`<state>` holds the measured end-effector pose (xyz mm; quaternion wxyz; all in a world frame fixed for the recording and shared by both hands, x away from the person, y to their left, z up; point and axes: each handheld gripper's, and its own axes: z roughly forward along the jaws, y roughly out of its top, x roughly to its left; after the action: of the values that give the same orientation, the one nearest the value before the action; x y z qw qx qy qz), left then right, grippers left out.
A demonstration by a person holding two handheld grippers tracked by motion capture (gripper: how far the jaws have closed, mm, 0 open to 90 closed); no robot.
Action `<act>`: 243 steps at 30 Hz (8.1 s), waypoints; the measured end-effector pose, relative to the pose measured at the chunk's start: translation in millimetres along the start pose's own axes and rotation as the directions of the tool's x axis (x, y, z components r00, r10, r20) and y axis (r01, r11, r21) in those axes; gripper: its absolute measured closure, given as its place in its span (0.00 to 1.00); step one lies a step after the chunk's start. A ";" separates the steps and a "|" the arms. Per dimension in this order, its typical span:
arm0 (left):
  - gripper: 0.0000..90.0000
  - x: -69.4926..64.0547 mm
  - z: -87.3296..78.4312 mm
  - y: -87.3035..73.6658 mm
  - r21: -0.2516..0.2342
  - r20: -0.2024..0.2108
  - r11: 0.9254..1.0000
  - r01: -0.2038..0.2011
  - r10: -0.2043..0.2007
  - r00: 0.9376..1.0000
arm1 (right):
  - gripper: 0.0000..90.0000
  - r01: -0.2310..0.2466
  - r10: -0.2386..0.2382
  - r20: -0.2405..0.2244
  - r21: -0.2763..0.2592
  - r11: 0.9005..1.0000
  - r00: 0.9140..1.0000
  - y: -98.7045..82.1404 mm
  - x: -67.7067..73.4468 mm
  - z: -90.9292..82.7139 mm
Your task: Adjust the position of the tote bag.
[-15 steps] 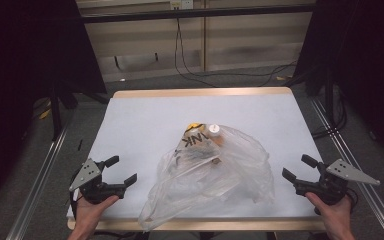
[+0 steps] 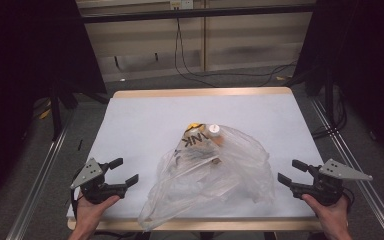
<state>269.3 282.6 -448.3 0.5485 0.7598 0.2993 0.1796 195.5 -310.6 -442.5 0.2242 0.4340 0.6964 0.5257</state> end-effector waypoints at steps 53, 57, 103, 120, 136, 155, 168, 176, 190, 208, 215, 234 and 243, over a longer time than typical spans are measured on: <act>0.40 -76.6 -30.5 23.7 -0.037 0.292 0.998 -0.046 0.055 0.955 | 0.47 0.168 -0.121 -0.264 0.163 0.972 0.957 -0.6 63.9 12.9; 0.38 -80.9 -30.1 22.9 -0.032 0.306 0.998 -0.051 0.059 0.950 | 0.45 0.177 -0.125 -0.262 0.186 0.966 0.957 -2.3 66.2 18.7; 0.97 -70.8 -30.2 21.1 -0.003 0.335 0.999 -0.038 0.037 0.942 | 1.00 0.168 -0.122 -0.341 0.109 0.980 0.932 13.5 54.7 25.5; 0.97 -59.1 -21.8 36.7 -0.033 0.329 0.999 -0.034 0.043 0.943 | 1.00 0.147 -0.140 -0.367 -0.007 0.989 0.920 44.9 51.0 19.3; 0.98 -51.4 -15.5 66.6 -0.069 0.310 0.997 -0.043 0.063 0.949 | 1.00 0.165 -0.193 -0.358 -0.108 0.980 0.913 89.4 49.0 24.2; 0.99 -29.4 -14.5 98.9 -0.121 0.254 0.992 -0.040 0.070 0.965 | 1.00 0.149 -0.212 -0.335 -0.206 0.967 0.918 143.6 39.1 30.4; 0.99 -15.0 -7.3 118.6 -0.161 0.224 0.987 -0.020 0.056 0.973 | 1.00 0.142 -0.215 -0.313 -0.239 0.961 0.925 181.8 33.0 40.1; 0.99 -0.2 -6.3 134.9 -0.202 0.187 0.979 -0.013 0.052 0.981 | 1.00 0.126 -0.212 -0.288 -0.290 0.949 0.934 203.0 28.5 38.0; 0.99 21.2 -1.1 161.4 -0.224 0.158 0.975 0.005 0.032 0.987 | 1.00 0.121 -0.200 -0.231 -0.314 0.942 0.952 241.5 15.4 44.3; 0.99 43.3 23.9 151.4 -0.145 0.134 0.989 0.027 -0.008 0.991 | 1.00 0.070 -0.116 -0.188 -0.239 0.969 0.975 229.0 -12.4 71.2; 0.99 46.9 33.2 134.0 -0.078 0.145 0.996 0.038 -0.026 0.989 | 1.00 0.050 -0.076 -0.156 -0.160 0.986 0.985 211.1 -20.3 87.2; 0.99 59.1 54.4 94.6 0.036 0.150 0.994 0.103 -0.107 0.983 | 1.00 0.001 -0.003 -0.119 -0.018 1.000 0.993 162.1 -34.6 118.5; 0.99 59.9 63.6 76.8 0.115 0.155 0.989 0.093 -0.110 0.982 | 1.00 -0.003 0.009 -0.104 0.051 0.999 0.995 135.7 -38.6 131.4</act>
<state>372.6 258.7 -400.6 0.5378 0.7839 0.3015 0.0732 366.7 -262.8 -367.8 0.1748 0.4136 0.7191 0.5304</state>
